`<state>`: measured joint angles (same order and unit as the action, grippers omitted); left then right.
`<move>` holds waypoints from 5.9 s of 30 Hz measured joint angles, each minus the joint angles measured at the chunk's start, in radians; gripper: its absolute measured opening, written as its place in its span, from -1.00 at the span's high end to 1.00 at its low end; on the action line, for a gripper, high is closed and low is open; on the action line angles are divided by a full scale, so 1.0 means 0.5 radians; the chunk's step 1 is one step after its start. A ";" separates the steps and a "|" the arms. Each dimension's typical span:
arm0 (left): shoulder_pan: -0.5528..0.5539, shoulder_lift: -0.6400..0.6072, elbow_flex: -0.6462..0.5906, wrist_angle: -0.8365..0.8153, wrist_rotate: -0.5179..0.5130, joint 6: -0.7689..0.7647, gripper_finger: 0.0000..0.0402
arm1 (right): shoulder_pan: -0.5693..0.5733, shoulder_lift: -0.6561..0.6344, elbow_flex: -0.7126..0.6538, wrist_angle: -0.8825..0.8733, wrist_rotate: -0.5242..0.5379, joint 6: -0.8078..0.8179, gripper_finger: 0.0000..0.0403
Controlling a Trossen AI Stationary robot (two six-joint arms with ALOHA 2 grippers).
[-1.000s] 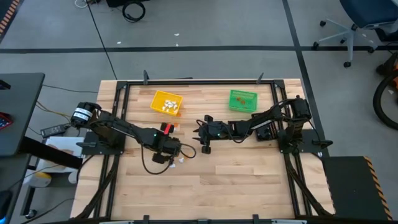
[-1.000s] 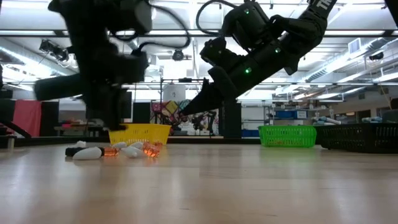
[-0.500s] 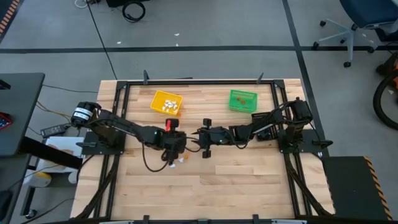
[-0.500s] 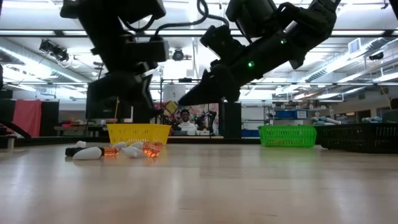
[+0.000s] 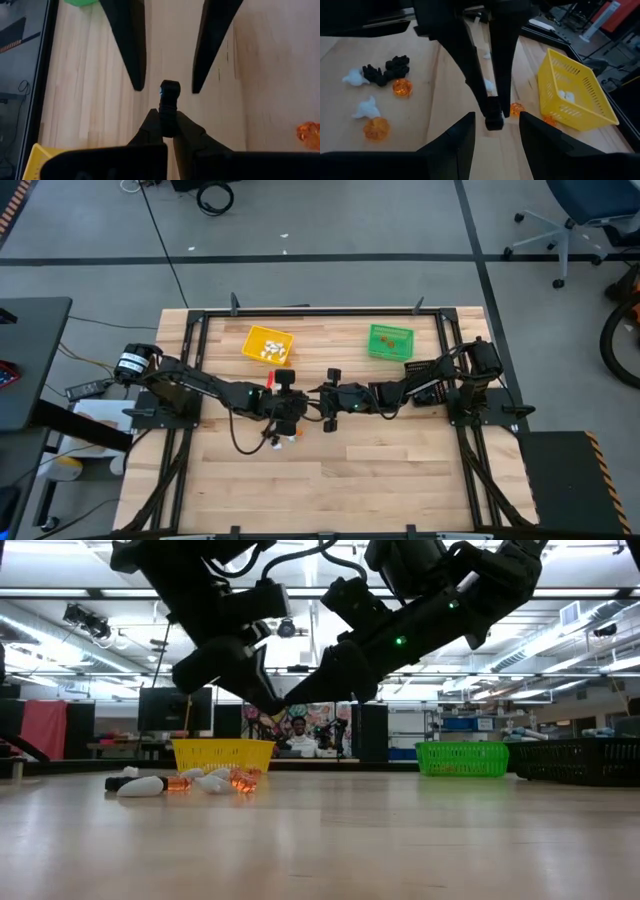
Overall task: Sort Halloween decoration
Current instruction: Put the black skeleton toy into the black bin, then put the orange pumpkin toy into the green bin
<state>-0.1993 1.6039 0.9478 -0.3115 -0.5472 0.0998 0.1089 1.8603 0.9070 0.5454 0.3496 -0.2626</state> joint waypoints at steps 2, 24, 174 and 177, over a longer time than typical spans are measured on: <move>0.000 -0.001 0.000 0.028 0.001 0.001 0.98 | 0.001 0.000 0.000 0.001 0.000 -0.002 0.22; 0.003 -0.002 -0.015 0.133 0.124 0.008 0.69 | 0.002 -0.003 0.000 -0.056 -0.015 -0.021 0.80; -0.536 -0.549 -0.439 -0.190 0.357 -0.562 0.36 | 0.006 0.730 0.346 0.401 -0.955 0.166 -0.17; -0.536 -0.549 -0.439 -0.196 0.357 -0.559 0.36 | -0.011 0.729 0.346 0.385 -0.949 0.166 -0.05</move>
<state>-0.4675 1.3296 0.7280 -0.4095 -0.3687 -0.1799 0.1034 2.2250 1.0801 0.7377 -0.1249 -0.1795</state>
